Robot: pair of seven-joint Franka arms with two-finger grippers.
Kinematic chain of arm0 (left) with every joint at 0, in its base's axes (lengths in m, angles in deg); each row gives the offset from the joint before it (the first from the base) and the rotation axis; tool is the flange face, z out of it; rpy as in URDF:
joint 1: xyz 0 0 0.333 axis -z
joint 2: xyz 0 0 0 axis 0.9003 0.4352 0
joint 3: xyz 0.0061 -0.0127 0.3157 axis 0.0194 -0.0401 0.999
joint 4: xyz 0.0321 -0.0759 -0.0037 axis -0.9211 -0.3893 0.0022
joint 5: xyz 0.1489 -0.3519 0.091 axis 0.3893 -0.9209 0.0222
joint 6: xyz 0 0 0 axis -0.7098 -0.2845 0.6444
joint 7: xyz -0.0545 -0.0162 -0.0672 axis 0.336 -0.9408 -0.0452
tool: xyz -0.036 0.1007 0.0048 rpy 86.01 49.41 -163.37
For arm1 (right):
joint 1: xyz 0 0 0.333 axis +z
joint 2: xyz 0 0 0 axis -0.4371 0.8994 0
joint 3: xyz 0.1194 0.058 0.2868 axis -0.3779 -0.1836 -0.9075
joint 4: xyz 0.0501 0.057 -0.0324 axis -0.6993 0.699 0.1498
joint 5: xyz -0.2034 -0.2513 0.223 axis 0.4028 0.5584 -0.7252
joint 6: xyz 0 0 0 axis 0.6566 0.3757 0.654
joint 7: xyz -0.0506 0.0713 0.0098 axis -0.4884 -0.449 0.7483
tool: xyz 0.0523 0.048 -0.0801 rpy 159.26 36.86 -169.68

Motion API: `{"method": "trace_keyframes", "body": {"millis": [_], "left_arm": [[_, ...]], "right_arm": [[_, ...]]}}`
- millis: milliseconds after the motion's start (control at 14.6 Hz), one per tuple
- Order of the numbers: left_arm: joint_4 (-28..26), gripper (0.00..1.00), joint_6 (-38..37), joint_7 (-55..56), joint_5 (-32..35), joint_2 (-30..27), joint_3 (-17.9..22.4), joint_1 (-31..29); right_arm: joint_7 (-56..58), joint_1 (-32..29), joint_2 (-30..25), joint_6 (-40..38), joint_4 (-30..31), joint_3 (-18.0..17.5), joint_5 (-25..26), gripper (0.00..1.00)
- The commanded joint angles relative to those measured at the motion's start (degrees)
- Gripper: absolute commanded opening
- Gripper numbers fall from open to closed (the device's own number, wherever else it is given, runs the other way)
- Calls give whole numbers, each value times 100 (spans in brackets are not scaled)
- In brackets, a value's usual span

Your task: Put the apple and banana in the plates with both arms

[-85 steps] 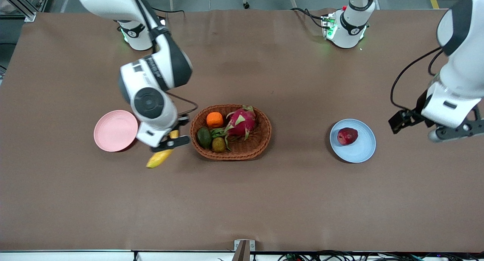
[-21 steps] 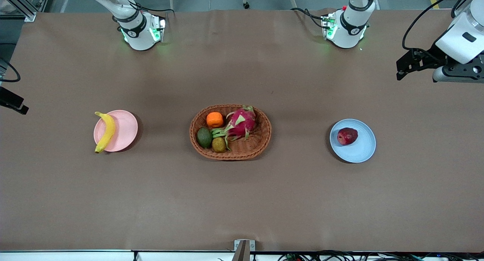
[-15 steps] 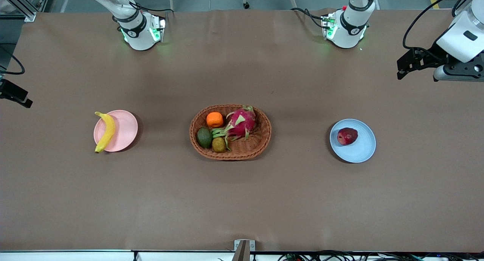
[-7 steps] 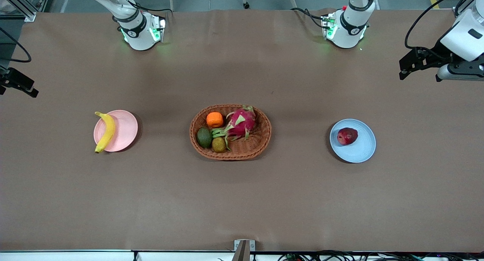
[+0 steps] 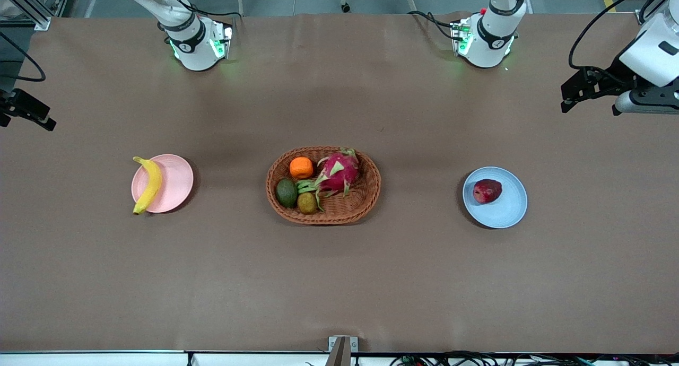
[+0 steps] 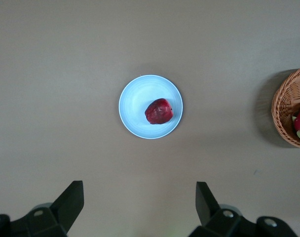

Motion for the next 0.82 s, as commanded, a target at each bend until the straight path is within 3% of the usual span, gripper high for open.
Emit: {"method": "trace_keyframes", "body": {"millis": [0,755], "left_arm": [[154,100,-183,-41,2,60,-12,-28],[162,100,-254,-32,2,51,41,-28]], "right_arm": [[-50,-57,-121,37,98,-48,-26,100],[-15,-31,-121,46,116,-66,-8,100]]}}
